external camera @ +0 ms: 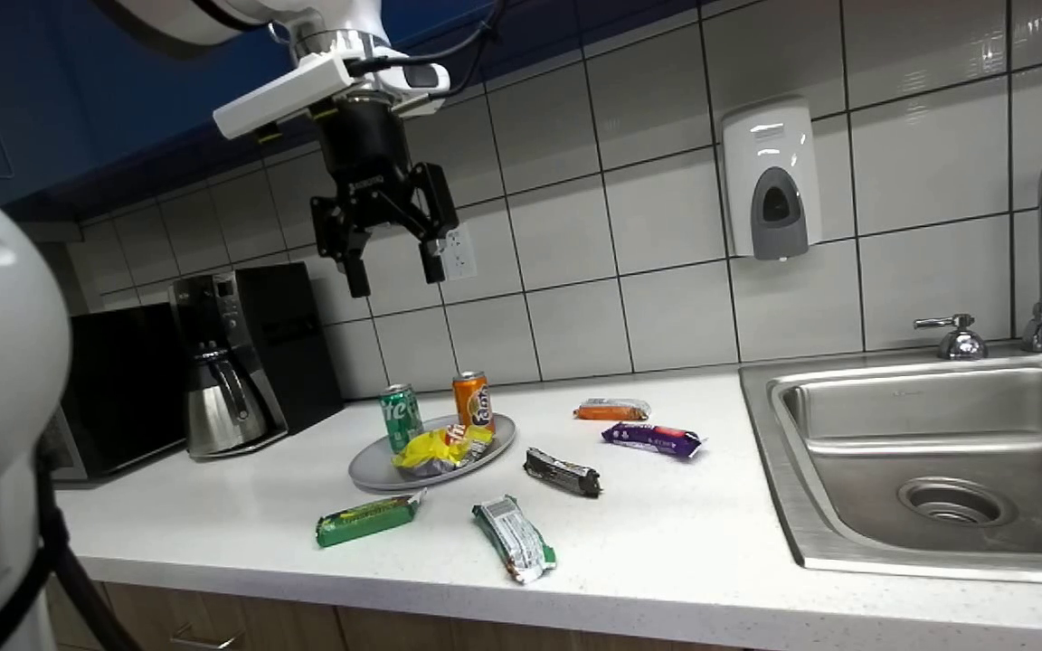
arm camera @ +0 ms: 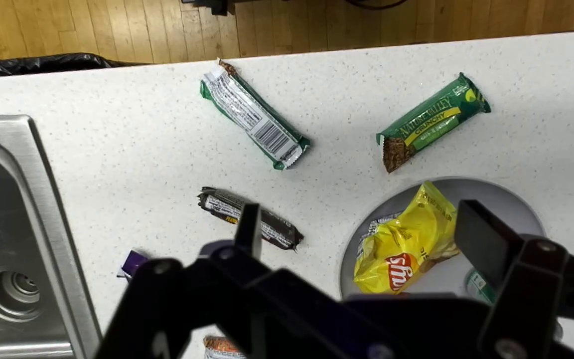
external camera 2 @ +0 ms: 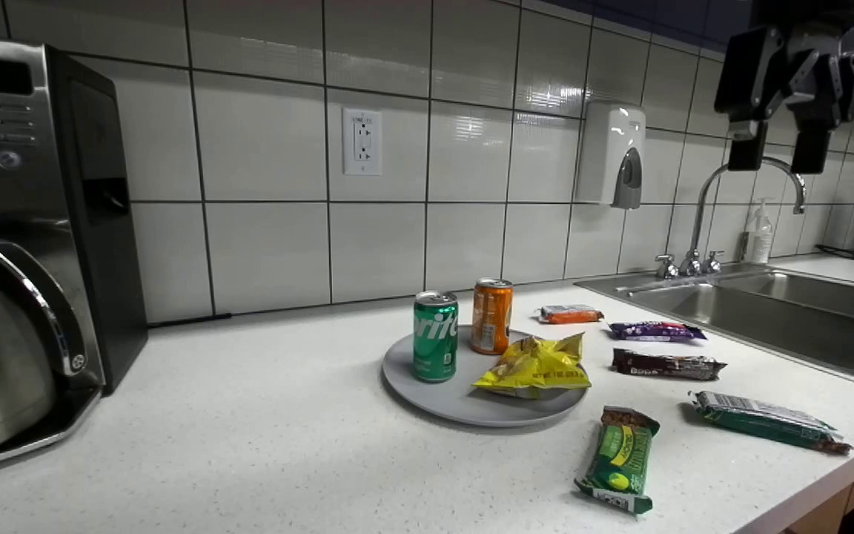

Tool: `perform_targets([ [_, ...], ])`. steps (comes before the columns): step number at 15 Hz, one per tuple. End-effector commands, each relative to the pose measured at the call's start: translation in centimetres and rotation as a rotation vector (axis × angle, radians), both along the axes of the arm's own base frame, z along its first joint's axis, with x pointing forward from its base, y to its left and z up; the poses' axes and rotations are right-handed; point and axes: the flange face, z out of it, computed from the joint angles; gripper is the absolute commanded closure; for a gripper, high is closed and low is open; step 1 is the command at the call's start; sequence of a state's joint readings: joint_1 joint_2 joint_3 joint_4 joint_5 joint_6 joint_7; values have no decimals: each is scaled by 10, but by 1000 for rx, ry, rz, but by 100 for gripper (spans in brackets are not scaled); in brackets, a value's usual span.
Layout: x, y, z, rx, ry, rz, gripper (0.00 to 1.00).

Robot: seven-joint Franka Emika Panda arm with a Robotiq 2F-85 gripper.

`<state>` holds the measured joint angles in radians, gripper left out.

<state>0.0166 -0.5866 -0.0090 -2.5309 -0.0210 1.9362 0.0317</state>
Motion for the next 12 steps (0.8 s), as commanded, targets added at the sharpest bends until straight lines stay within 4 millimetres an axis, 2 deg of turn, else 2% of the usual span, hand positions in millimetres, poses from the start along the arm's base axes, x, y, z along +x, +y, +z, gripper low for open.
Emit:
perform_targets([
  [1,15,1,-14,9,-14,-10,0],
  [7,35,10,-45,-6,-46,-13,0],
  [12,51,26,-75,-17,-67,-29,0],
])
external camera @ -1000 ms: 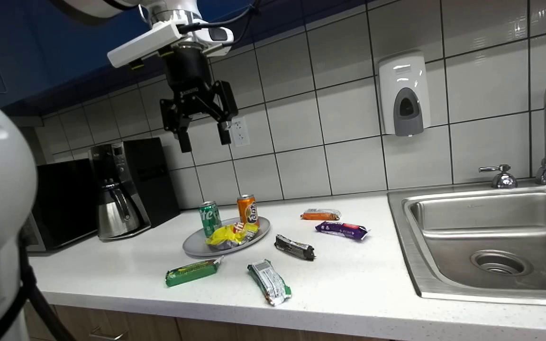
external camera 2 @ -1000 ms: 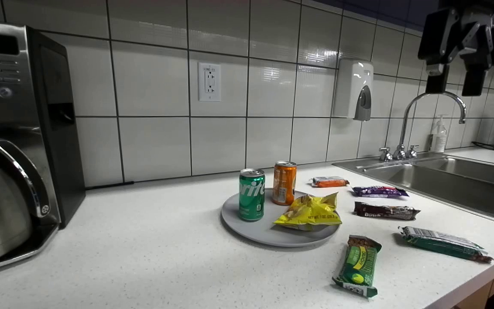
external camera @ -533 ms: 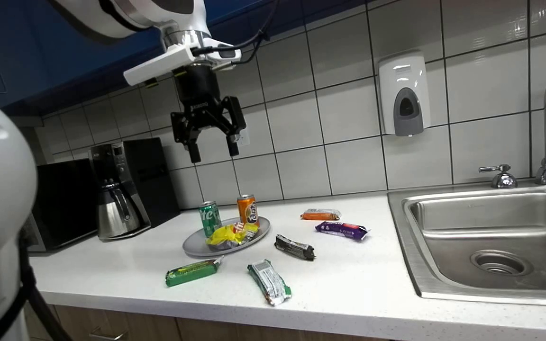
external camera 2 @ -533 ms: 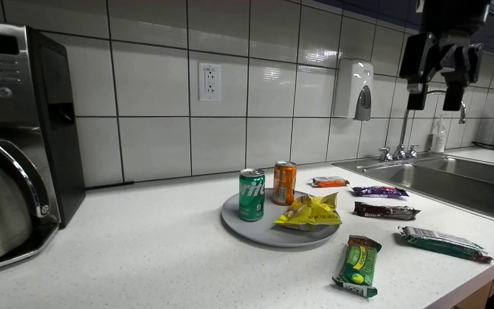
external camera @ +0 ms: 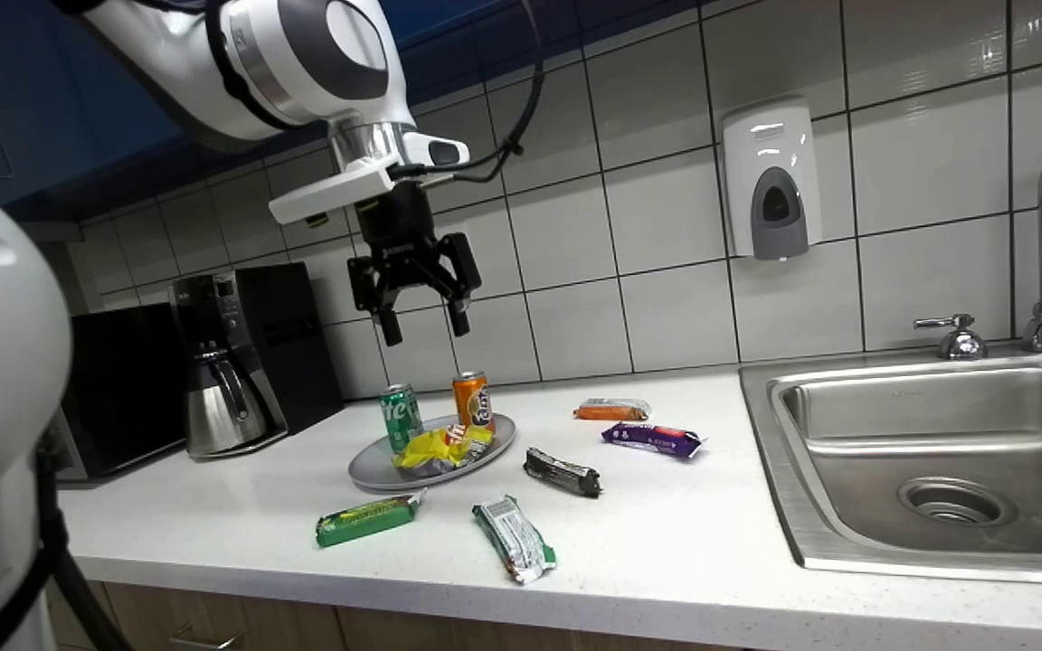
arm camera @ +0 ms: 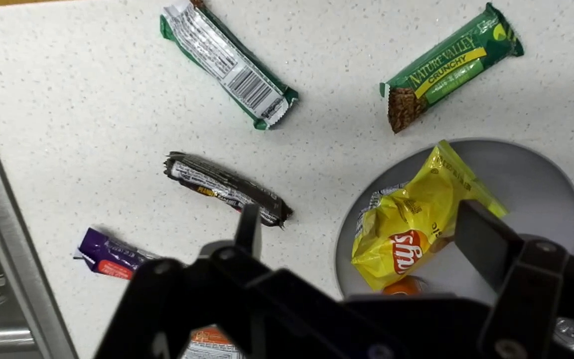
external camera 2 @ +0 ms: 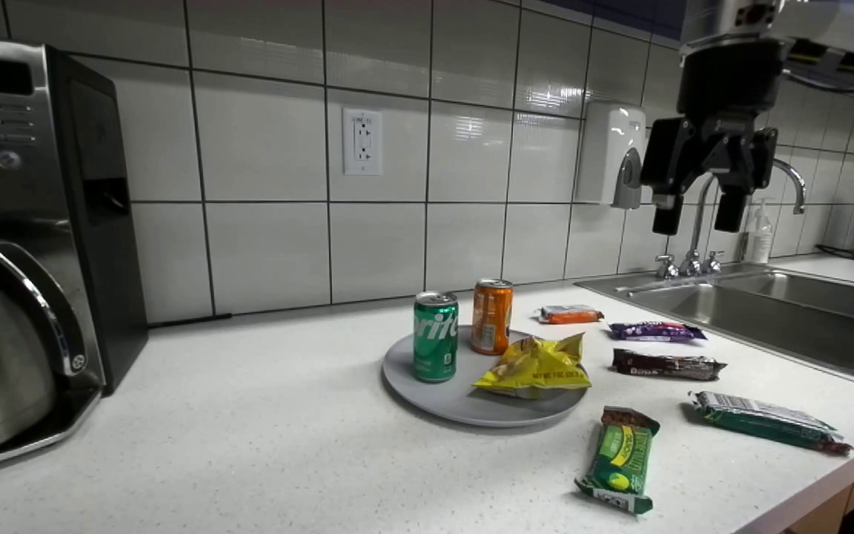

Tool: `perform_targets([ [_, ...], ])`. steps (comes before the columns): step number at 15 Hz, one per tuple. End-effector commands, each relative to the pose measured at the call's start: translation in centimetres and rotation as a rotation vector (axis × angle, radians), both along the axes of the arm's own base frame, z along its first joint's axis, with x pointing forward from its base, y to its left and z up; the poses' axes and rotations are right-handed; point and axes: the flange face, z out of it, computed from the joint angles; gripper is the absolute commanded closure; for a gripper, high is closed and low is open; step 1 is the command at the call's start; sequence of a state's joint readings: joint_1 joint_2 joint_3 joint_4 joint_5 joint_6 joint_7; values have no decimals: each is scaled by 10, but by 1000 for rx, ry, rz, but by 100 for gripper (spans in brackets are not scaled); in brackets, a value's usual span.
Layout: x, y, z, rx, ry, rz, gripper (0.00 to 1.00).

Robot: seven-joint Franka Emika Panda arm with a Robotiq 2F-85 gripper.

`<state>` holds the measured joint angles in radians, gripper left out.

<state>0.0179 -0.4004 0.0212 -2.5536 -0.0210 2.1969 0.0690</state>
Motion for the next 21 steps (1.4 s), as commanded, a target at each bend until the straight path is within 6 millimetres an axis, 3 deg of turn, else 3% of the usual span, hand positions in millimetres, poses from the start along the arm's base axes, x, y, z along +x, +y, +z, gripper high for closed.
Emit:
perform_targets([
  [1,13,15,-21,-9,-16,-28,0],
  [13,61,45,-90,-3,-72,-165,0],
  [21,89,61,-116,20,-72,-193,0],
])
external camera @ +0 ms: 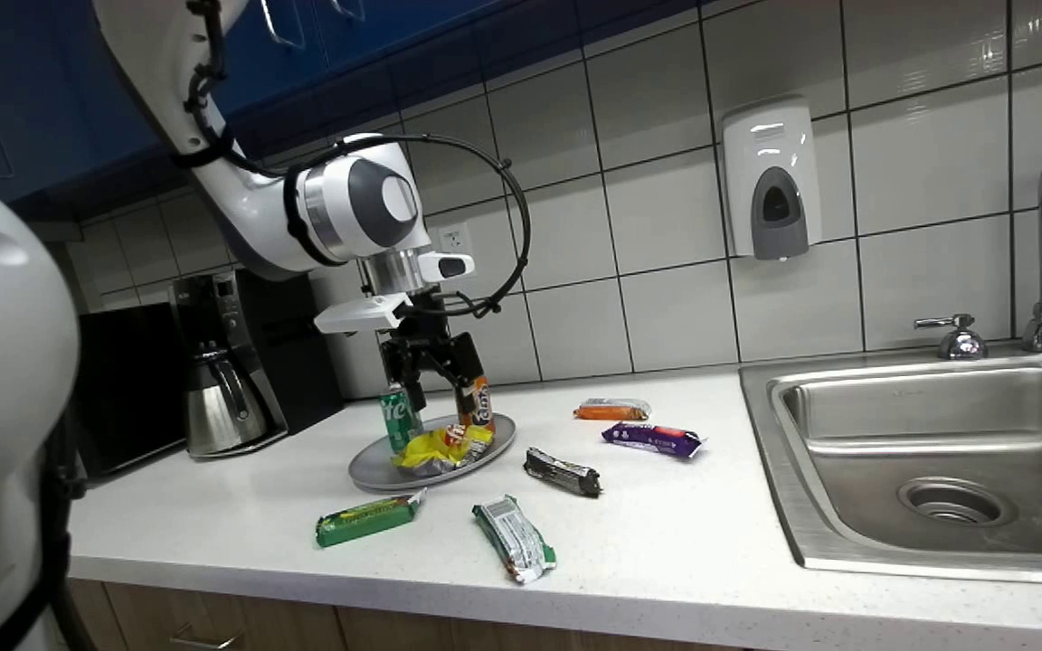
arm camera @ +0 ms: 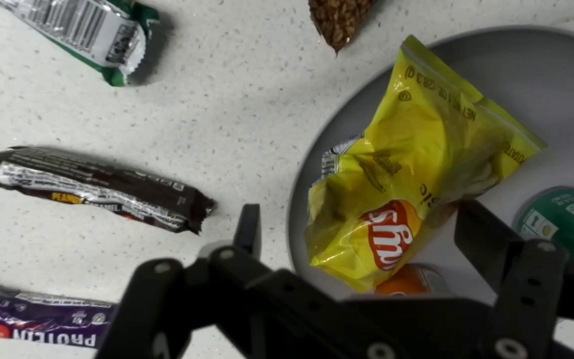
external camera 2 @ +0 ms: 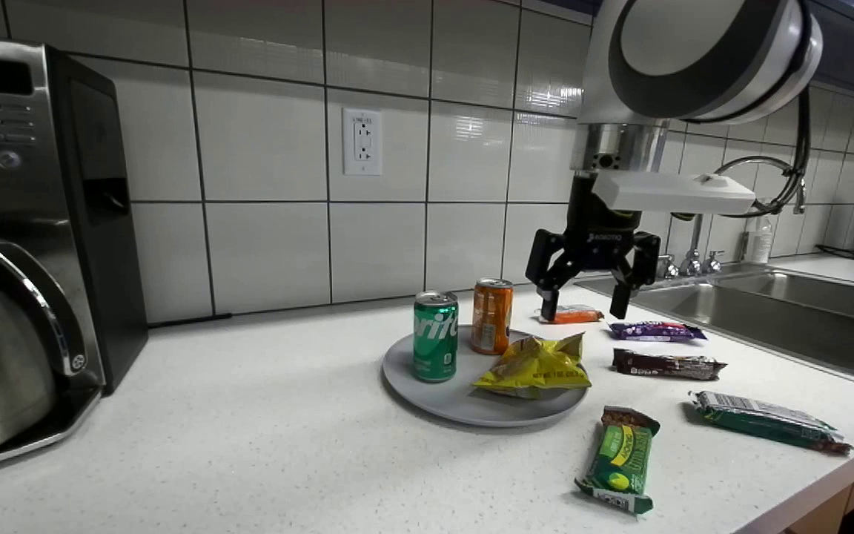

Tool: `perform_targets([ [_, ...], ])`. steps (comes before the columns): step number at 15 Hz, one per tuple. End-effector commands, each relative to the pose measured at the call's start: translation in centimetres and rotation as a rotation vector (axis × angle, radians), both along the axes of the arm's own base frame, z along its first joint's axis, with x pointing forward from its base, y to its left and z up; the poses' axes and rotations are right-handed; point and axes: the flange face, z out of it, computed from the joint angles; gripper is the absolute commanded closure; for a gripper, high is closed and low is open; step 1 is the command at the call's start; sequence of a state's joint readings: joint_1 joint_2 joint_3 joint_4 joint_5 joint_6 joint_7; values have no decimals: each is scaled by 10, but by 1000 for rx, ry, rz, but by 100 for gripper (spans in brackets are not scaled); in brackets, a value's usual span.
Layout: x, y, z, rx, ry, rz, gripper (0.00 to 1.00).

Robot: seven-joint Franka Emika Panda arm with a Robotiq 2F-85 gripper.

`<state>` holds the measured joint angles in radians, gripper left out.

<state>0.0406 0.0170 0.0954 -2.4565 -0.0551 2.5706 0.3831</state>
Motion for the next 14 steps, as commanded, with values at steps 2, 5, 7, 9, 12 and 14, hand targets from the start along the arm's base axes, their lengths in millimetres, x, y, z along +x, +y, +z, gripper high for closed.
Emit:
perform_targets([
  [2,22,15,-10,0,-13,-8,0],
  [5,29,24,-17,0,-8,3,0],
  [7,33,30,-21,1,-2,8,0],
  [9,36,35,-24,3,1,13,0],
  [12,38,38,-26,6,6,18,0],
  [14,39,39,-28,6,9,21,0],
])
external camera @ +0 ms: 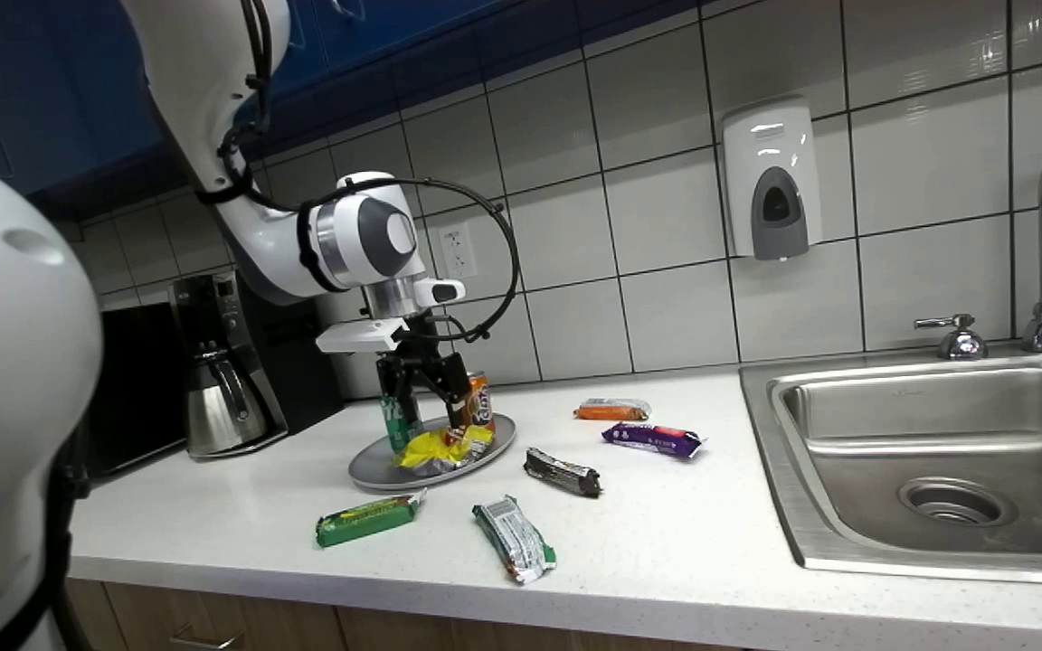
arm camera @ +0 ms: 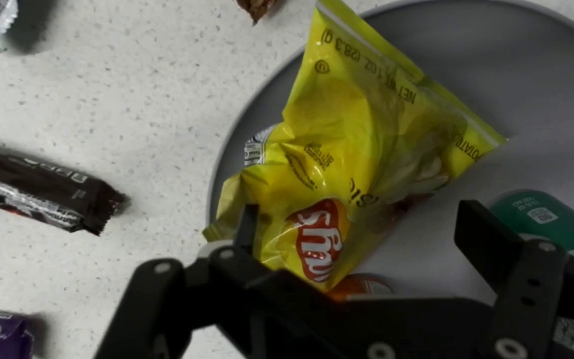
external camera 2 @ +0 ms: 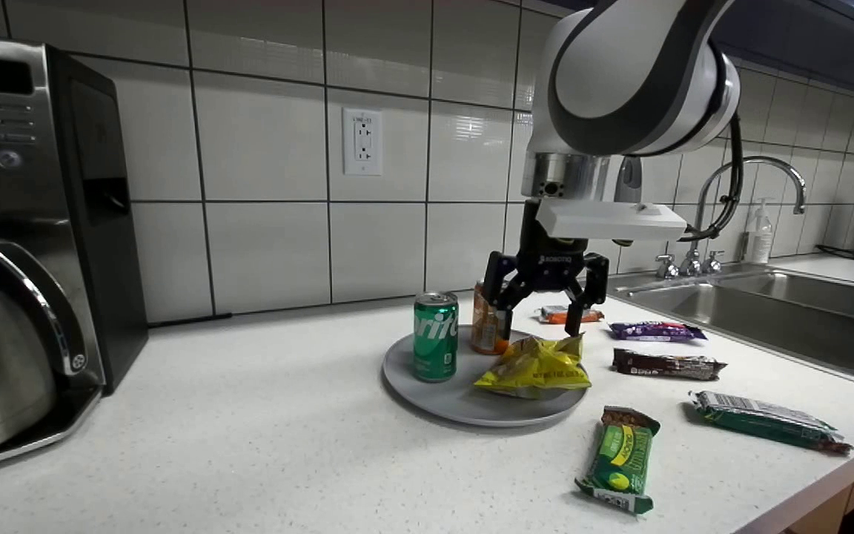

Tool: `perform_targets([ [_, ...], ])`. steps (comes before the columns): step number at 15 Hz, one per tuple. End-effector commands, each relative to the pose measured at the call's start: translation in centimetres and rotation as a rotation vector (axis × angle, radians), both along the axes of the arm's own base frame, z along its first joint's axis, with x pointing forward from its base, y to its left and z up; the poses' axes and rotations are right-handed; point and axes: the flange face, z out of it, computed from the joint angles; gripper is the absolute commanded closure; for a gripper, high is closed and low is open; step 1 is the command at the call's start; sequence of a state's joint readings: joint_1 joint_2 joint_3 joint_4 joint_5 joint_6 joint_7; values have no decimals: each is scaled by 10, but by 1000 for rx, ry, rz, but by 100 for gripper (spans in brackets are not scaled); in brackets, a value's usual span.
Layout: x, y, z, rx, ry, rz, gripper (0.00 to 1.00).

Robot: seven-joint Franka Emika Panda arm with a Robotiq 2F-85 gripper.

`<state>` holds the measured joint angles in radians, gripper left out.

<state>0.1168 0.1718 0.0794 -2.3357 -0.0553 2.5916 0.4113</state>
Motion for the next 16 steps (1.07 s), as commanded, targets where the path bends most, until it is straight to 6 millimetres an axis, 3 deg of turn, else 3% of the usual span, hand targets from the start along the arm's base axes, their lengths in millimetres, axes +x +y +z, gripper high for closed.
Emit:
perform_targets([
  [1,7,3,-2,-7,-1,-9,0],
  [6,9,3,-4,-6,1,-6,0],
  [7,8,3,-4,-6,0,-5,25],
  [8,8,3,-3,-8,0,0,26],
  [16,6,3,-3,-11,3,4,88],
])
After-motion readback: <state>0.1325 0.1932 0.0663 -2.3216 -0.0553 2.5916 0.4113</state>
